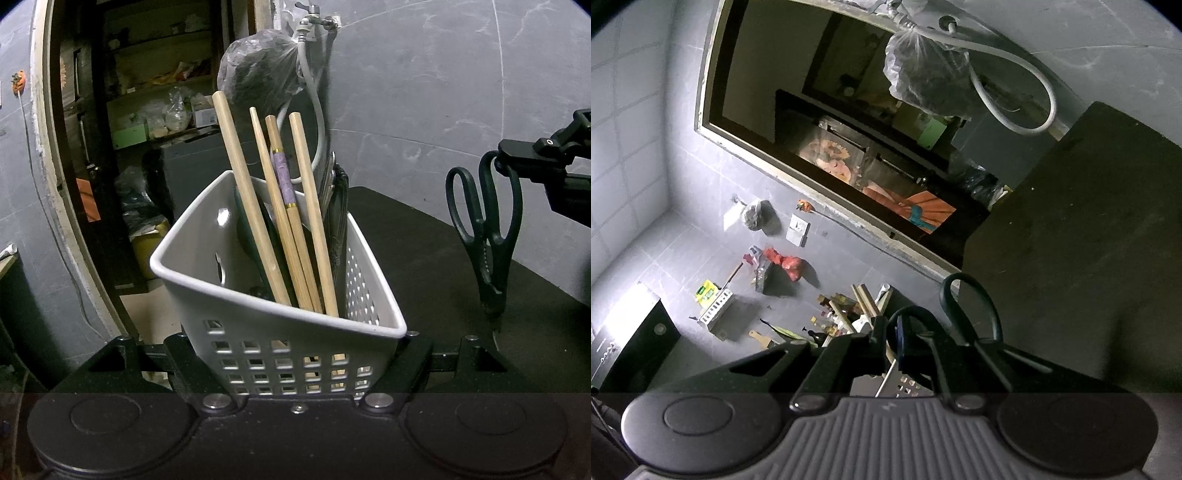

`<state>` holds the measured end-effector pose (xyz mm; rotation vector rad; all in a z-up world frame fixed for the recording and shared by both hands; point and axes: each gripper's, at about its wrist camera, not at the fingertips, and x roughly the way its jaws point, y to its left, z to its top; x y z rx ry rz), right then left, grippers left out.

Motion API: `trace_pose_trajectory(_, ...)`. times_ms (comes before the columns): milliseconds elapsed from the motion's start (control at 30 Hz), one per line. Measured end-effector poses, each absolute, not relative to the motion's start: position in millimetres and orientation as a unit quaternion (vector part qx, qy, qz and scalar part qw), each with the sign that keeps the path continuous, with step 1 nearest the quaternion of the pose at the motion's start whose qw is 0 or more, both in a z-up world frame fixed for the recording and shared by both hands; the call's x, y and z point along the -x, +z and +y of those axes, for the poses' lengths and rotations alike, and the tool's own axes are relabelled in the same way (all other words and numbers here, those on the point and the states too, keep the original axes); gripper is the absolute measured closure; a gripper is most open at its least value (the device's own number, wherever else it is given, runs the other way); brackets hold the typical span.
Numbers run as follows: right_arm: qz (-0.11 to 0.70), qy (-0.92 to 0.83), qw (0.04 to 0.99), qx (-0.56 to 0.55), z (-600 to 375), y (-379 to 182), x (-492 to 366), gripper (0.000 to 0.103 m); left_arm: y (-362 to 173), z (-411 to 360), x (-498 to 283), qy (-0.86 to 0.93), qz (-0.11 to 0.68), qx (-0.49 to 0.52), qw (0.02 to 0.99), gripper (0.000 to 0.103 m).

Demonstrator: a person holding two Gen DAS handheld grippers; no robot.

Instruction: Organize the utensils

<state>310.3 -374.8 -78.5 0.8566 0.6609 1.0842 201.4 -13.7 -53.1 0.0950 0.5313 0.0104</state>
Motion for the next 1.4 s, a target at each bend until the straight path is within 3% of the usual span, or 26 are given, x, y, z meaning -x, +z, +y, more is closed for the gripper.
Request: trace_pose_trajectory(1400,0.307,0.516,0.718,-0.353,-382,-57,-284,0.097,-53,-14,-201,0.004,0.262,-0.048,0.964,0.025)
